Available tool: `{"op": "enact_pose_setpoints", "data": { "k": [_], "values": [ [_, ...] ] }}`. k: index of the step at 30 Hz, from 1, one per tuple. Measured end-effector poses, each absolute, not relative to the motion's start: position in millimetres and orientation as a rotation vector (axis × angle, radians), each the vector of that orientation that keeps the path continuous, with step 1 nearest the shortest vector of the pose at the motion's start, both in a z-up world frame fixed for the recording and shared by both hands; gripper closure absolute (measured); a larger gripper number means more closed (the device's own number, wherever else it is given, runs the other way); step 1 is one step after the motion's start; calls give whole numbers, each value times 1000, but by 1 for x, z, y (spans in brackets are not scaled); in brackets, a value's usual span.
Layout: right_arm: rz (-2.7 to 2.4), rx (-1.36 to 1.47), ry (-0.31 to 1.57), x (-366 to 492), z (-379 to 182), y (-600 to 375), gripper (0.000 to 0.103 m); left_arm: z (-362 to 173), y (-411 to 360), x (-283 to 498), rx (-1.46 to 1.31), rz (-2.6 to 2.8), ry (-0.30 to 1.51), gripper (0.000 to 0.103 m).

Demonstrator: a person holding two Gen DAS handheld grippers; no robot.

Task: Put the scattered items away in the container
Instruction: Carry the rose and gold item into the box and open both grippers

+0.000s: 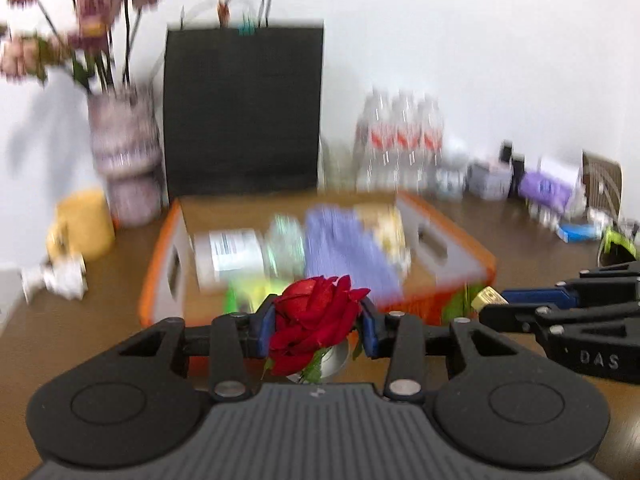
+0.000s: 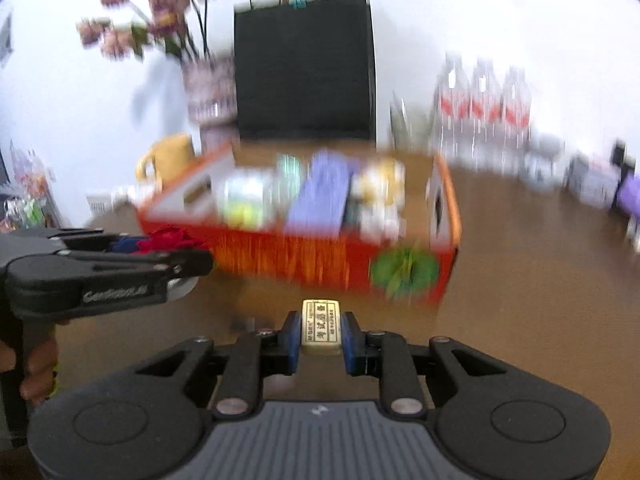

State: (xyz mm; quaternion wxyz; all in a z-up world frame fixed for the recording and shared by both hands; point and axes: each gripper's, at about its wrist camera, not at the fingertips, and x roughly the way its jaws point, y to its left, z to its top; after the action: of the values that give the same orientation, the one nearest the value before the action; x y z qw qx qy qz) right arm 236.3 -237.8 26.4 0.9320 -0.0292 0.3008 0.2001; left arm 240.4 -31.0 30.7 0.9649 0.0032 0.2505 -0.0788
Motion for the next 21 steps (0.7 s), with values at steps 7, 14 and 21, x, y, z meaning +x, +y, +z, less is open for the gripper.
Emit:
{"op": "enact_pose_setpoints", "data": {
  "k": [7,14,21],
  "values": [
    [408,-111,617,319,76,-228,83,67,-18,311,2,-116,580,62],
    [391,-135,850,401,40,-218,83,24,-7,377,-15,-63,773,62],
    [390,-158,954,420,1,-209,83,-15,-5,396,3,-37,862,60]
  ]
}}
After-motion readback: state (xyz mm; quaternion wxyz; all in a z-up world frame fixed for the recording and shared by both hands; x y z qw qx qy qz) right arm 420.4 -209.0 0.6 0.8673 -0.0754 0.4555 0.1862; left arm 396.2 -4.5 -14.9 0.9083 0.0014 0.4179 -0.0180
